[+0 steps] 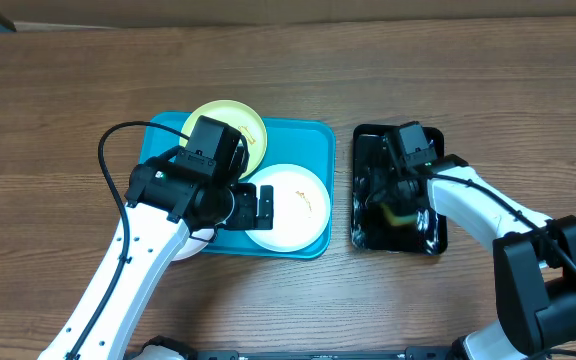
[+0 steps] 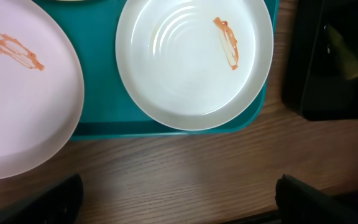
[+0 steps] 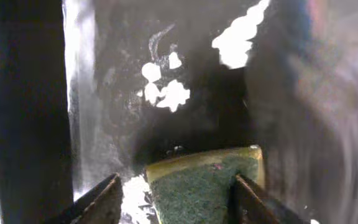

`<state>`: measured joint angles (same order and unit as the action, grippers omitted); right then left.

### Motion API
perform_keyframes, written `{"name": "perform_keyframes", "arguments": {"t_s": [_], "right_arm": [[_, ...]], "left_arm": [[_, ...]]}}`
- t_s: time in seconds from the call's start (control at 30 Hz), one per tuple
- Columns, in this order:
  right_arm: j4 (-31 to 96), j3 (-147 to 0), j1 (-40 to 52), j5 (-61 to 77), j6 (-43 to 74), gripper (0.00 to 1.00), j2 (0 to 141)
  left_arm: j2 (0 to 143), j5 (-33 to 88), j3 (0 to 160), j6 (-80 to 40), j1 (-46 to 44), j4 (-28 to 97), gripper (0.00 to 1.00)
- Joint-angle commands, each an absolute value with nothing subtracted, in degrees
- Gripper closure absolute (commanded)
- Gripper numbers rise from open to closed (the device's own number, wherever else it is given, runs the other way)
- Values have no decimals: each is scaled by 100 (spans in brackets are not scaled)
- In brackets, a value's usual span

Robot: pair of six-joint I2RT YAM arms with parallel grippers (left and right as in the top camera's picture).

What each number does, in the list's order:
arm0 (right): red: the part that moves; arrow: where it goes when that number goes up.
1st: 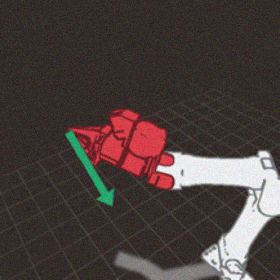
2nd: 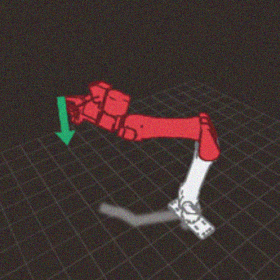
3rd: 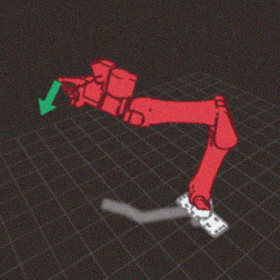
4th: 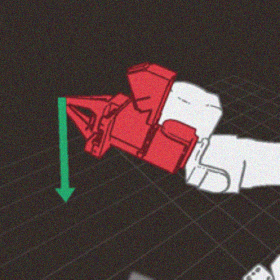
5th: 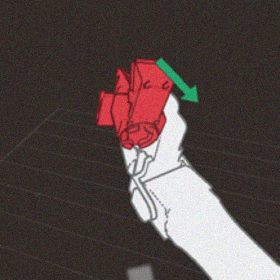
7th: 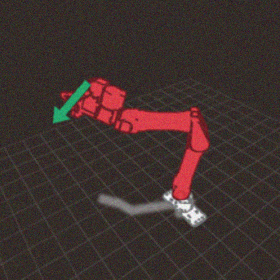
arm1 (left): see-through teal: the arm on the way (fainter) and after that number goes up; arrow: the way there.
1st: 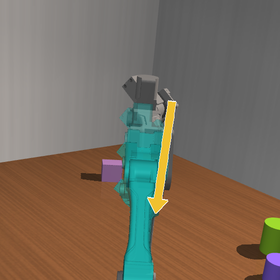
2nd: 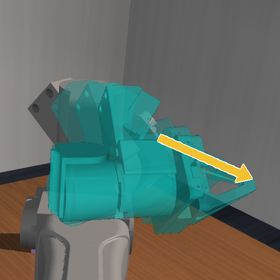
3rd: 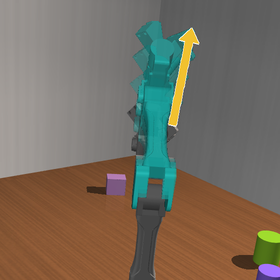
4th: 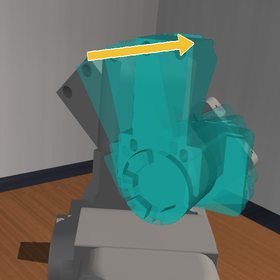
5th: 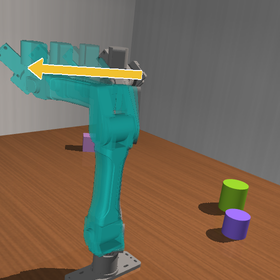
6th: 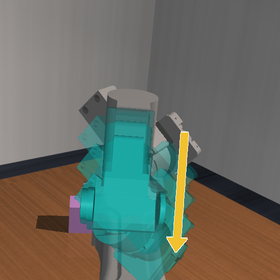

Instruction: Clean dirty plates on tray and stack at the side

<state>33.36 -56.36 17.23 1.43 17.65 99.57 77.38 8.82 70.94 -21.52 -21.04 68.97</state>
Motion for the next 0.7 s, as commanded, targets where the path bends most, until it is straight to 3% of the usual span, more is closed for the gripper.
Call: {"name": "perform_keyframes", "arguments": {"t_s": [0.0, 0.23, 0.43, 0.5, 0.57, 0.6, 0.63, 0.67], "right_arm": [[3848, -6254, 1627, 250, 1758, 37, 9791], [5577, -7461, 1638, 309, 1758, 30, 9476], [6307, -7238, 1638, 305, 1763, 26, 9463], [6202, -7037, 1638, 305, 1761, 26, 9465], [5992, -6801, 1638, 307, 1765, 26, 9465], [5883, -6689, 1638, 307, 1769, 26, 9467], [5765, -6571, 1638, 309, 1785, 26, 9467], [5621, -6434, 1638, 309, 1785, 26, 9467]], "left_arm": [[7719, 668, 7054, -2182, -2141, 6904, 0], [7719, -73, 6971, -2755, -2141, 6989, 0], [7725, -104, 6486, -2982, -2141, 6353, 2], [7728, -106, 6296, -2980, -2141, 6125, 51], [7730, -108, 6097, -2980, -2141, 5896, 75], [7736, -115, 6012, -2980, -2141, 5798, 74], [7752, -150, 5940, -2982, -2141, 5717, 59], [7769, -185, 5854, -2982, -2141, 5621, 32]]}}
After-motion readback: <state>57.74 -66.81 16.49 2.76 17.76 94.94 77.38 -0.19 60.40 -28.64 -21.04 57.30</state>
